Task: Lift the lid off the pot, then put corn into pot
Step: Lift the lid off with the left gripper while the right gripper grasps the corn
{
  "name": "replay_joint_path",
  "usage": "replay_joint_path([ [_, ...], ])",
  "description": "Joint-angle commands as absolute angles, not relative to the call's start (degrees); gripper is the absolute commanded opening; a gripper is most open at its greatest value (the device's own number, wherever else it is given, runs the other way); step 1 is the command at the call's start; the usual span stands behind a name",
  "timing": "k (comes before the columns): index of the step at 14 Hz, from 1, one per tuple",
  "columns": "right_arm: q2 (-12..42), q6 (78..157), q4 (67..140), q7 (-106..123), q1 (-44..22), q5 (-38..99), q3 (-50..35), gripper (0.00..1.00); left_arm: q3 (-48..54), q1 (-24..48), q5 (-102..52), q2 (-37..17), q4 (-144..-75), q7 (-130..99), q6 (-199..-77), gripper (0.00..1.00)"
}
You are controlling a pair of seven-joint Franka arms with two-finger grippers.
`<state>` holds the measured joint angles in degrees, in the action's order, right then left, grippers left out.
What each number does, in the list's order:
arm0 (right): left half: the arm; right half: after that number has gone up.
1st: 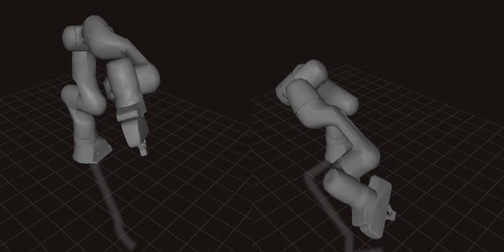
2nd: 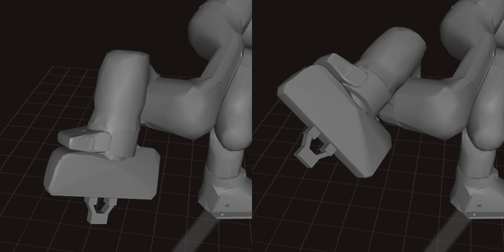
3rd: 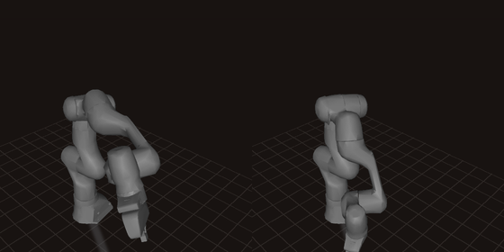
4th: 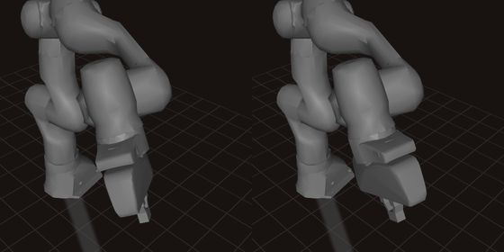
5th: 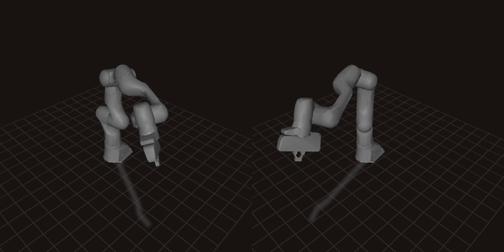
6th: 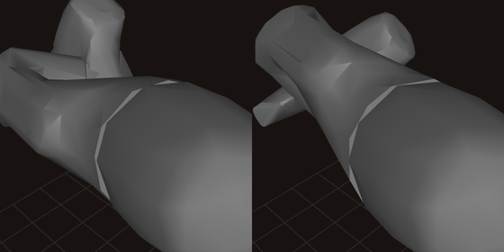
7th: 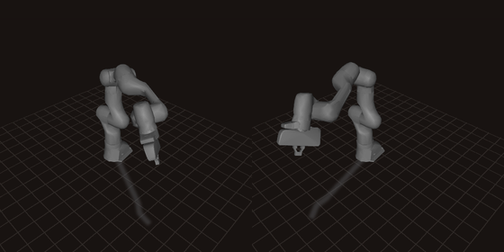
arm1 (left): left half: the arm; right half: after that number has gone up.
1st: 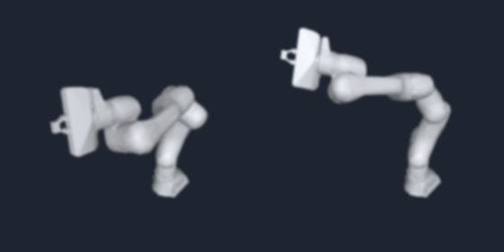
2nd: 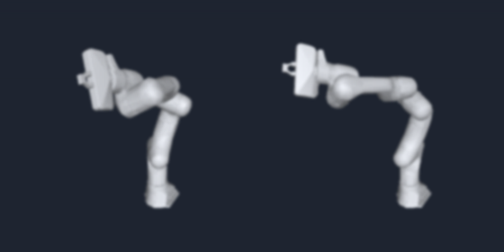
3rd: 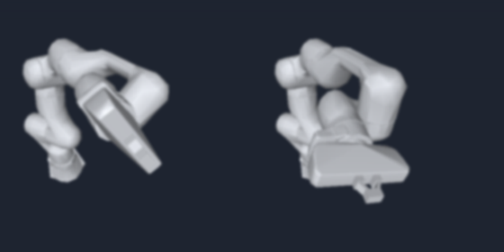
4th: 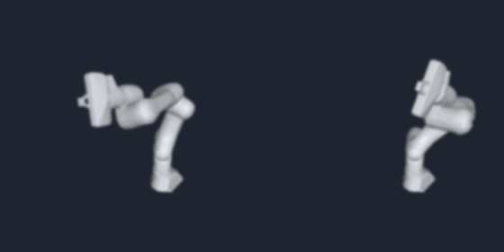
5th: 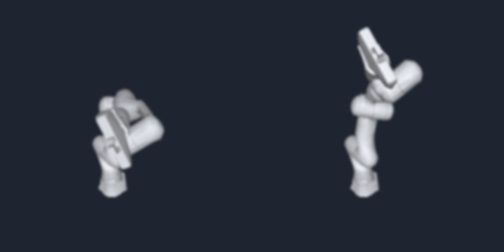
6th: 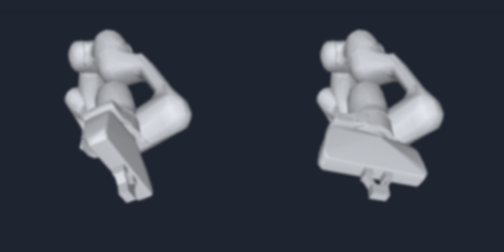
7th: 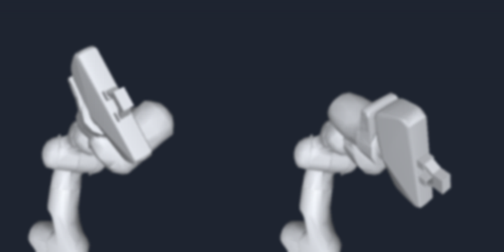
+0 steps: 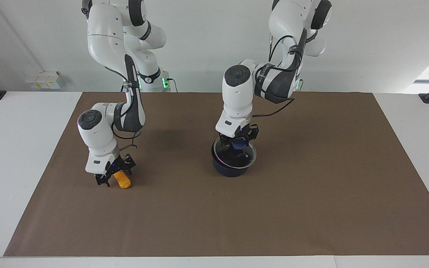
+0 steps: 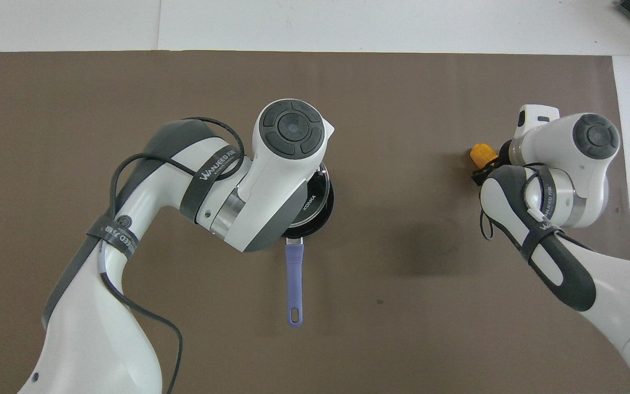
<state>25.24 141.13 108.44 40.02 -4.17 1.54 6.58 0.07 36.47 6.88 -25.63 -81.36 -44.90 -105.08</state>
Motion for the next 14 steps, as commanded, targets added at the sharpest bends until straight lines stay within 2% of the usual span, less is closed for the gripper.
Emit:
replay_joint_path([
  [1,23.55,142.38,110.57,40.87,-4.04,2.90,6.50,0.21,-1.57,36.74,8.53,-24.79,-80.24,-45.44,-102.31,0.00],
  [2,23.55,142.38,110.48,40.26,-4.04,3.25,6.50,0.00,-1.76,36.74,8.61,-24.09,-80.24,-45.35,-101.61,0.00],
  [7,22.16,140.11,108.38,36.39,-4.04,3.34,6.42,0.00,-1.49,32.53,9.49,-21.89,-83.14,-43.25,-101.08,0.00],
  [11,17.68,131.06,105.12,30.61,-4.30,3.25,6.33,0.00,-1.49,27.96,9.32,-19.70,-88.58,-39.92,-101.25,0.00],
  [14,15.56,124.21,101.97,22.27,-7.11,2.82,6.24,0.00,-1.49,24.27,9.23,-17.06,-94.55,-36.83,-102.30,0.00],
])
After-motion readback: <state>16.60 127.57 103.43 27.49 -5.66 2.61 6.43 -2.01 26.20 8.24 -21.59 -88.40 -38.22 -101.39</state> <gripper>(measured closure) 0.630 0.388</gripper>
